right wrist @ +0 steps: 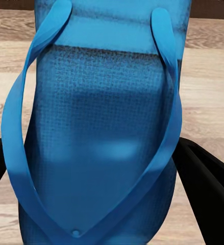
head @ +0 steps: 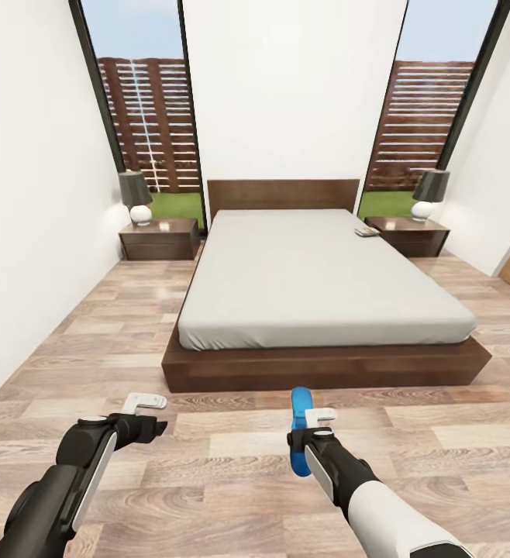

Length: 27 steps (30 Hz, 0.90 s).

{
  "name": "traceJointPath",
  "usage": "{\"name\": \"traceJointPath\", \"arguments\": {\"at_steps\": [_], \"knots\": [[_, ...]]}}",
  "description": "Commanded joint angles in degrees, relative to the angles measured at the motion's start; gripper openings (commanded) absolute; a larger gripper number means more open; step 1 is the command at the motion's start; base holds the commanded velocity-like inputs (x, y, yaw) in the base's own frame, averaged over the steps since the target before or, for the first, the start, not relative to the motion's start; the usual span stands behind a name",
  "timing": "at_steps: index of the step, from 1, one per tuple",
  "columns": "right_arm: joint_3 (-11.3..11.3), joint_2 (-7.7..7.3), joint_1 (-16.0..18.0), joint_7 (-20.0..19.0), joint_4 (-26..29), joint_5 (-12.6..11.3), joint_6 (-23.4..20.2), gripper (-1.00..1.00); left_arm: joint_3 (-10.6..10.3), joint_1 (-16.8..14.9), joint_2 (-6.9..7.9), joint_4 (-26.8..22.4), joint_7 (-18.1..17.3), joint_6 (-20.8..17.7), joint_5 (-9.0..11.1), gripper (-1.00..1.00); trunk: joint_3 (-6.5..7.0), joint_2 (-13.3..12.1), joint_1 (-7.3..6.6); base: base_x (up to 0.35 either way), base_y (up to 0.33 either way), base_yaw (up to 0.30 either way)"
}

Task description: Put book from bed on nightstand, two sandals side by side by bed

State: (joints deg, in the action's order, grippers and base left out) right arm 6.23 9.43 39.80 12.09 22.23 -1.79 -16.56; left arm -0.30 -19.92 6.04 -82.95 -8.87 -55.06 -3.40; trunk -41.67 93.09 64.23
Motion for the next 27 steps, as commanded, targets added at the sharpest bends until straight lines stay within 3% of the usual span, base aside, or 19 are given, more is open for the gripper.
{"name": "traceJointPath", "arguments": {"at_steps": [1,22,27], "knots": [[0.4,-0.04,0.0,0.4,0.1,-0.3,-0.4,-1.0,0.0,0.0,0.03,-0.1,-0.4,-0.2,-0.4,1.0,0.13,-0.4,-0.23,0.0,0.0,0.0],[0.5,0.06,0.0,0.4,0.0,-0.3,-0.4,-1.0,-0.2,0.0,0.01,-0.1,-0.4,-0.2,-0.4,1.0,3.9,-8.8,-4.84,0.0,0.0,0.0],[1.8,0.06,0.0,0.4,0.0,-0.3,-0.4,-1.0,-0.2,0.0,-0.04,0.0,-0.4,-0.2,-0.4,1.0,4.8,-10.8,-5.94,0.0,0.0,0.0]]}}
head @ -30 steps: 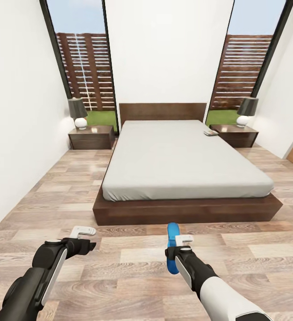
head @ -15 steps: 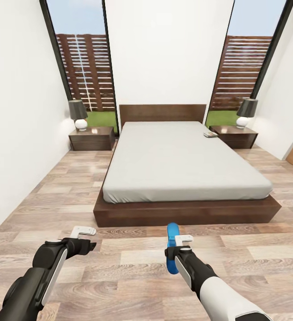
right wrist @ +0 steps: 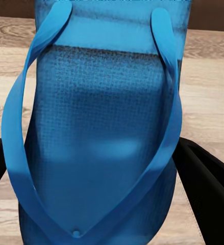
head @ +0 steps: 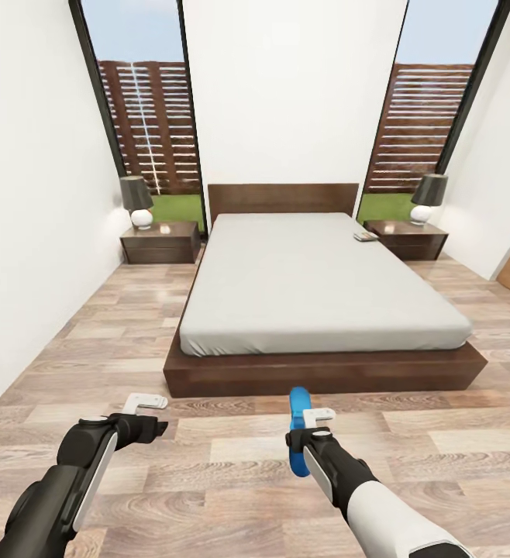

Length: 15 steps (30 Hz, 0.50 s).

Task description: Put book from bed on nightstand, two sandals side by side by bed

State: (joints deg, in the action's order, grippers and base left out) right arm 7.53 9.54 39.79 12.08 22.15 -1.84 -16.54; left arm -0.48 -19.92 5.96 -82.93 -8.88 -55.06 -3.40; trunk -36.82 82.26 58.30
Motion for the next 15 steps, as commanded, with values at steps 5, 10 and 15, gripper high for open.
{"name": "traceJointPath", "arguments": {"at_steps": [5,10,15], "knots": [[1.2,-0.04,0.0,0.4,0.1,-0.3,-0.3,-1.0,0.0,0.0,0.03,-0.1,-0.3,-0.2,-0.4,1.0,0.85,-2.0,-1.11,0.0,0.0,0.0],[1.4,-0.04,0.0,0.4,-0.1,-0.3,1.6,-1.0,0.0,0.0,0.02,-0.1,-0.3,-0.2,-0.4,1.0,1.75,-4.0,-2.2,0.0,0.0,0.0],[1.4,-0.04,-0.1,0.4,-0.1,-0.3,2.3,-1.0,0.0,0.0,0.02,-0.1,-0.3,-0.2,-0.4,1.0,2.64,-6.0,-3.3,0.0,0.0,0.0]]}}
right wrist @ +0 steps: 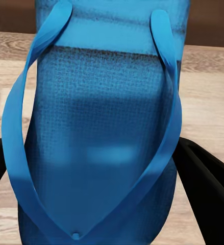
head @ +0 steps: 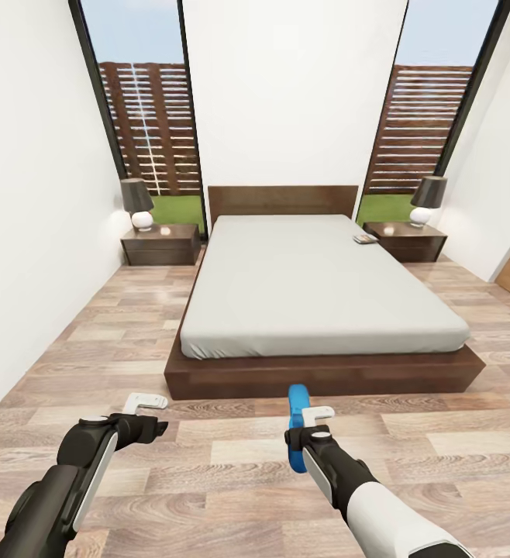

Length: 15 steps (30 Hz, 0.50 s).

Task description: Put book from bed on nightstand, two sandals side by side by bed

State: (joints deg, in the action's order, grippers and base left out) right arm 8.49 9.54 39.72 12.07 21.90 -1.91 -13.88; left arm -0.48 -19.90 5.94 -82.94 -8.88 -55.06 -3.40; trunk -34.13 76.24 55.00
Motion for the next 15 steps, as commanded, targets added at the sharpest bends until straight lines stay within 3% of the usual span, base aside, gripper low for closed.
{"name": "traceJointPath", "arguments": {"at_steps": [1,15], "knots": [[0.5,-0.04,0.0,0.4,0.1,-0.3,-0.3,-1.0,0.0,0.0,0.04,-0.1,-0.3,-0.2,-0.4,1.0,0.13,-0.4,-0.23,0.0,0.0,0.0],[0.5,-0.04,0.0,0.4,0.0,-0.3,-0.2,-1.0,0.0,0.0,0.04,-0.1,-0.3,-0.2,-0.4,1.0,2.64,-6.0,-3.3,0.0,0.0,0.0]]}}
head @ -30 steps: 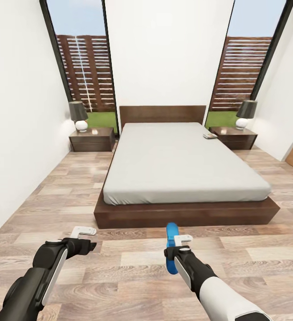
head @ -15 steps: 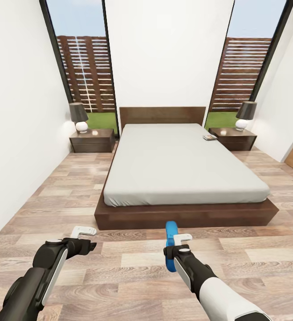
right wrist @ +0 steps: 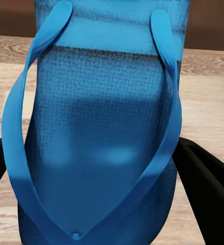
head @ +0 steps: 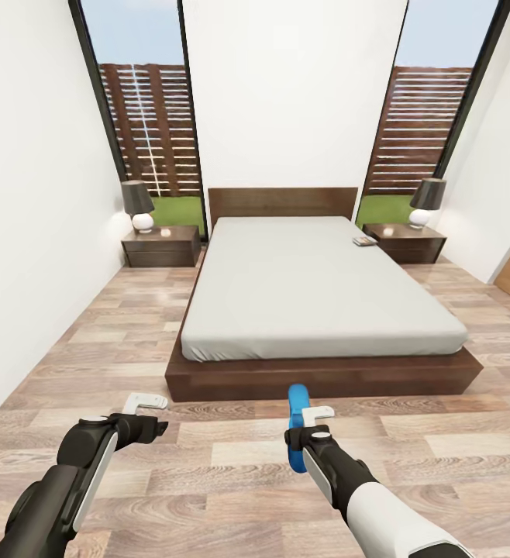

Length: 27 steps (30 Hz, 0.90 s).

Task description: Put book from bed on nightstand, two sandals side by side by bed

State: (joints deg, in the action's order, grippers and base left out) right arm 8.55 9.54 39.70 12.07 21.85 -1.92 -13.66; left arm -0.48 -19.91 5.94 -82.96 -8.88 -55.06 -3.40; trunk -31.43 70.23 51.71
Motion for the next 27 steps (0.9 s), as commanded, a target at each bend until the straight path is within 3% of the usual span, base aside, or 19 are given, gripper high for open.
{"name": "traceJointPath", "arguments": {"at_steps": [1,27], "knots": [[0.5,-0.04,0.0,0.4,0.1,-0.3,-0.4,-1.0,0.0,0.0,0.04,0.0,-0.3,-0.2,-0.4,1.0,0.13,-0.4,-0.23,0.0,0.0,0.0],[0.6,0.1,0.0,0.4,0.0,-0.4,-0.4,-1.0,-0.1,0.0,0.04,-0.1,-0.3,-0.2,-0.4,1.0,4.8,-10.8,-5.94,0.0,0.0,0.0]]}}
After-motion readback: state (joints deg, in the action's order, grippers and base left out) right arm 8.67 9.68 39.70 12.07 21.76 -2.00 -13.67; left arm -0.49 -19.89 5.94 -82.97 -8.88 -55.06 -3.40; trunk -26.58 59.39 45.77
